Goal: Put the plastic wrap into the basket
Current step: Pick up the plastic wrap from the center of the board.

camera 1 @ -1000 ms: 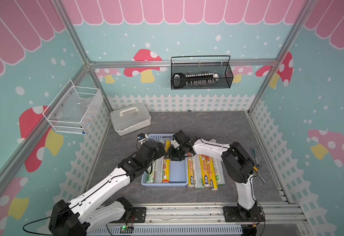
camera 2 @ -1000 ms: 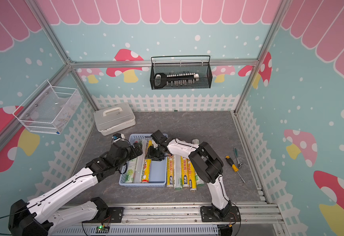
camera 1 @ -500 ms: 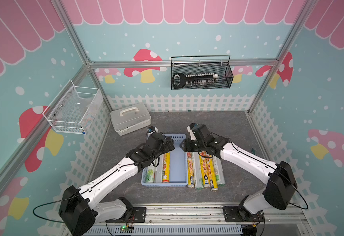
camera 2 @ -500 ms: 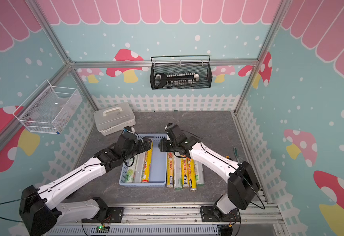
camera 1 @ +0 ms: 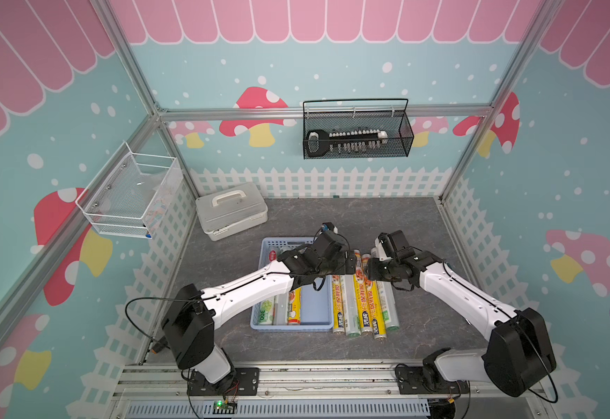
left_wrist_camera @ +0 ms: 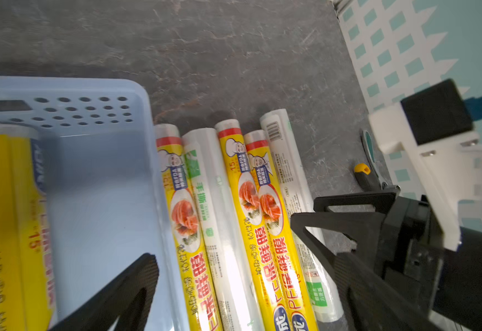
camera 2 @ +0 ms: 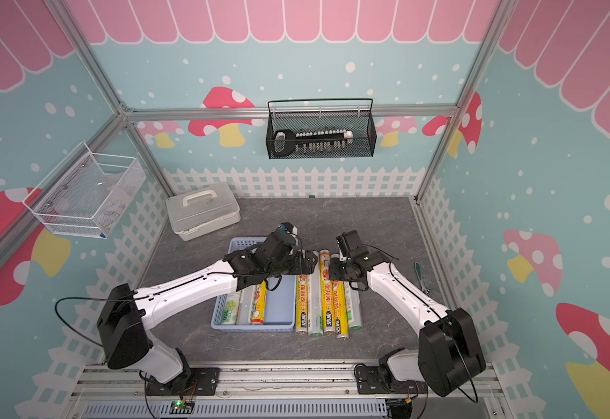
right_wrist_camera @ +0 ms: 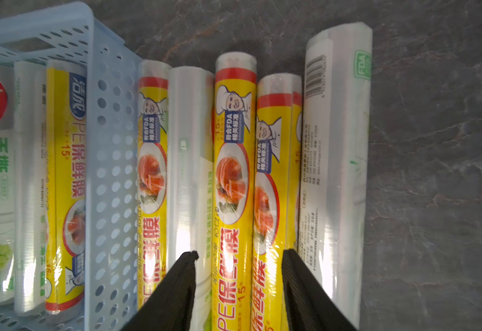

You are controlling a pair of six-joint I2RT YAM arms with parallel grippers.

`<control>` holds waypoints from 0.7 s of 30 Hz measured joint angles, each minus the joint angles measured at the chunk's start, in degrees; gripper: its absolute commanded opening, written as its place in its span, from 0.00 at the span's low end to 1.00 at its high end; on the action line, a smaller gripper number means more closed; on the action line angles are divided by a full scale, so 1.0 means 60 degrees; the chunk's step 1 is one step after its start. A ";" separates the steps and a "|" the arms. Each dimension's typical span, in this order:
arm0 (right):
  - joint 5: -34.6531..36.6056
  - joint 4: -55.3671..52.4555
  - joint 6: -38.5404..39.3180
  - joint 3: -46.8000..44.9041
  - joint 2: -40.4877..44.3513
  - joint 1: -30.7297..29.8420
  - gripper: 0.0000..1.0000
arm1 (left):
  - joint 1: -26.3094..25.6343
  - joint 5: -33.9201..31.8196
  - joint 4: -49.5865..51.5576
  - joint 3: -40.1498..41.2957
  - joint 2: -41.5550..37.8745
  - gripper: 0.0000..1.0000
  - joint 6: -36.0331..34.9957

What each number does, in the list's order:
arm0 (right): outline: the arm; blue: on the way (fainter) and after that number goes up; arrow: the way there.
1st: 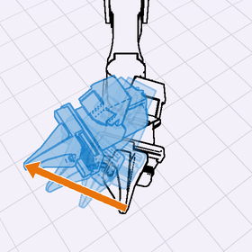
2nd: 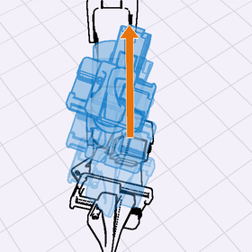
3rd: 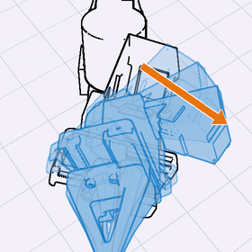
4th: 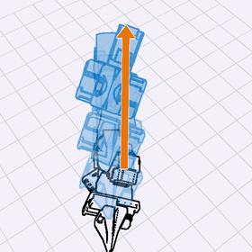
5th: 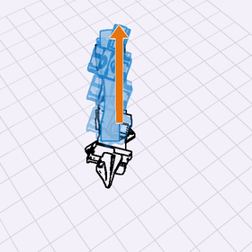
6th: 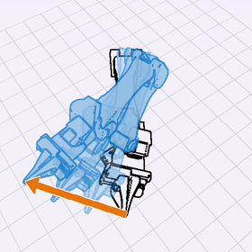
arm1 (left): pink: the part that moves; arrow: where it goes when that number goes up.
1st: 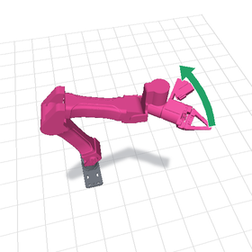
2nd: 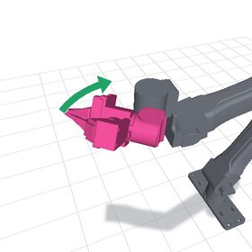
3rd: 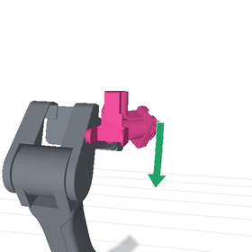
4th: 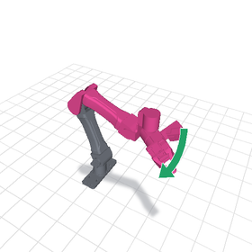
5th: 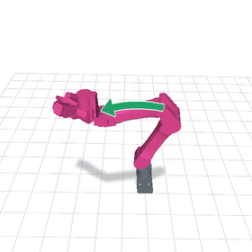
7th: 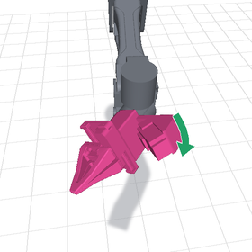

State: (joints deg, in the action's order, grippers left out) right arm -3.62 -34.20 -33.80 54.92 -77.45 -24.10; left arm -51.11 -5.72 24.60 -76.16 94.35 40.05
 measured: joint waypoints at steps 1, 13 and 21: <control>0.0011 -0.0149 0.0182 0.0000 -0.0011 0.0095 0.51 | -0.0076 0.0066 0.0025 -0.0193 0.0208 0.99 -0.0011; -0.0007 -0.0994 0.1734 0.0000 -0.0725 0.1330 0.51 | -0.0535 0.0667 0.0794 -0.1967 0.1814 0.99 -0.0288; -0.0011 -0.1304 0.2422 0.0197 -0.1563 0.1446 0.53 | -0.0630 0.0670 0.1220 -0.2138 0.2116 0.99 -0.0244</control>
State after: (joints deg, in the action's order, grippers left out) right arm -3.68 -42.02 -19.27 56.10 -86.83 -15.42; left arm -54.89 -1.69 31.92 -88.99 107.04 38.59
